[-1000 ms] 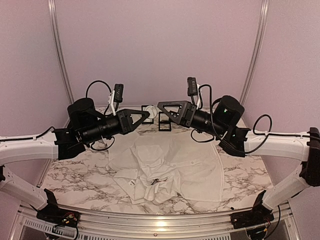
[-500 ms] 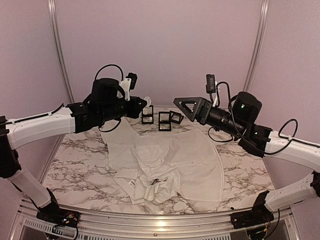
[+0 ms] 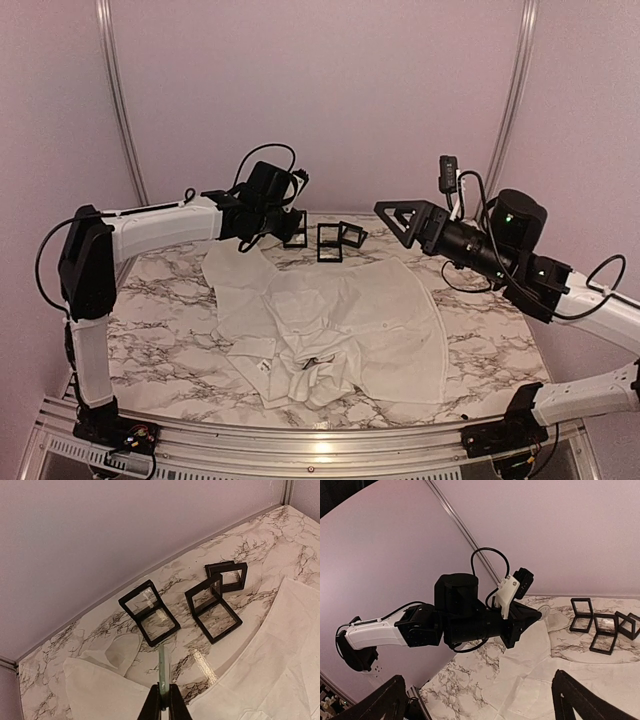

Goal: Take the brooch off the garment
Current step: Place the brooch in the brooch box.

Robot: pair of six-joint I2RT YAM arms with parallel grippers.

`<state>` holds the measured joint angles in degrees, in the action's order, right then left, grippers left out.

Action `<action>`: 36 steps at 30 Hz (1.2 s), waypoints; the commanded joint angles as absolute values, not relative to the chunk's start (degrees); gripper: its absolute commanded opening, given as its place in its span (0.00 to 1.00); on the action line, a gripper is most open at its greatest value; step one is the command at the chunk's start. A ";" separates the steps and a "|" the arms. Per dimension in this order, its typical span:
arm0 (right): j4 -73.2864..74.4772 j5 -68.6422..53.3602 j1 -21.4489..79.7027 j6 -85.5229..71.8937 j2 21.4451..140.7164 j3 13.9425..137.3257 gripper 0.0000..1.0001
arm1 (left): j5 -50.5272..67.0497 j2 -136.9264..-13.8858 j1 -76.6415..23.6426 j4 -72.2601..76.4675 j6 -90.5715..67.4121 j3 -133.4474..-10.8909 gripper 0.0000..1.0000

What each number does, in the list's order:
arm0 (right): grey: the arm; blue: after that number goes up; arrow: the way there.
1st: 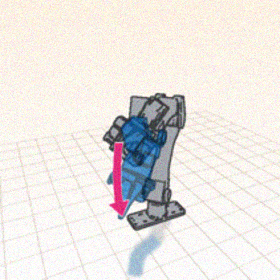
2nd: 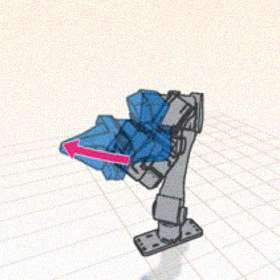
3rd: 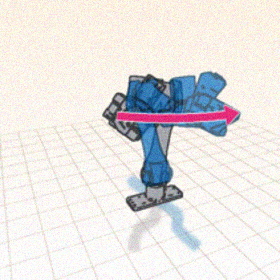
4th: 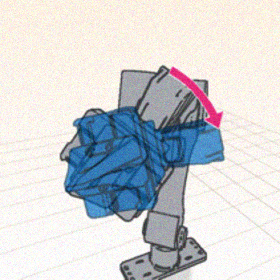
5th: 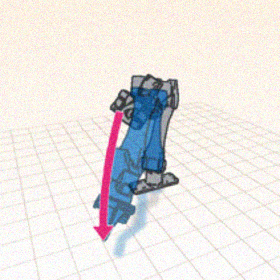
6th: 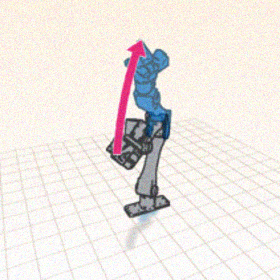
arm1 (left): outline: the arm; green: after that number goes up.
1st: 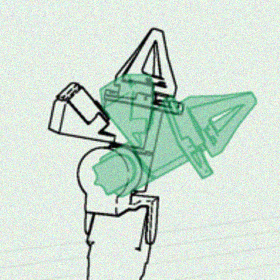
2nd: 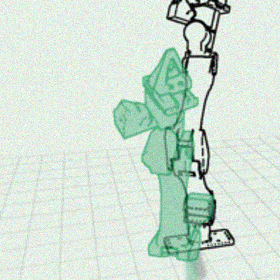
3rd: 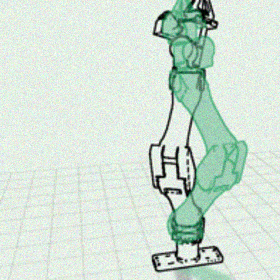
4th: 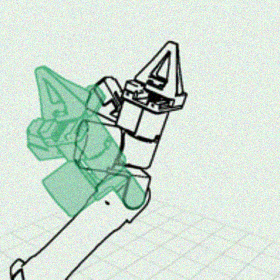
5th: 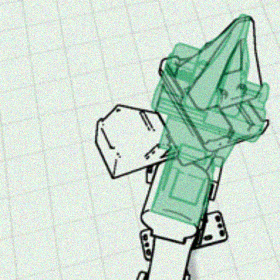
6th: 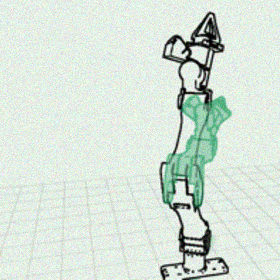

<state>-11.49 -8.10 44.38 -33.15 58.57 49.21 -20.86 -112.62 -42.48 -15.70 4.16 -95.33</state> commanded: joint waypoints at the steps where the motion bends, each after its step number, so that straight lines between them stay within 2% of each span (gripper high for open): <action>1: -8.02 -5.35 44.02 -32.46 56.51 48.67 0.98 | -23.99 -119.10 -41.25 -20.25 11.75 -101.70 0.00; 19: 2.59 -6.10 44.00 -32.95 54.14 53.66 0.99 | -19.82 -142.20 -35.60 -32.73 23.90 -128.48 0.00; 36: 8.92 -4.65 43.95 -36.56 58.83 56.95 0.98 | -25.46 -151.87 -35.10 -24.64 39.31 -137.68 0.02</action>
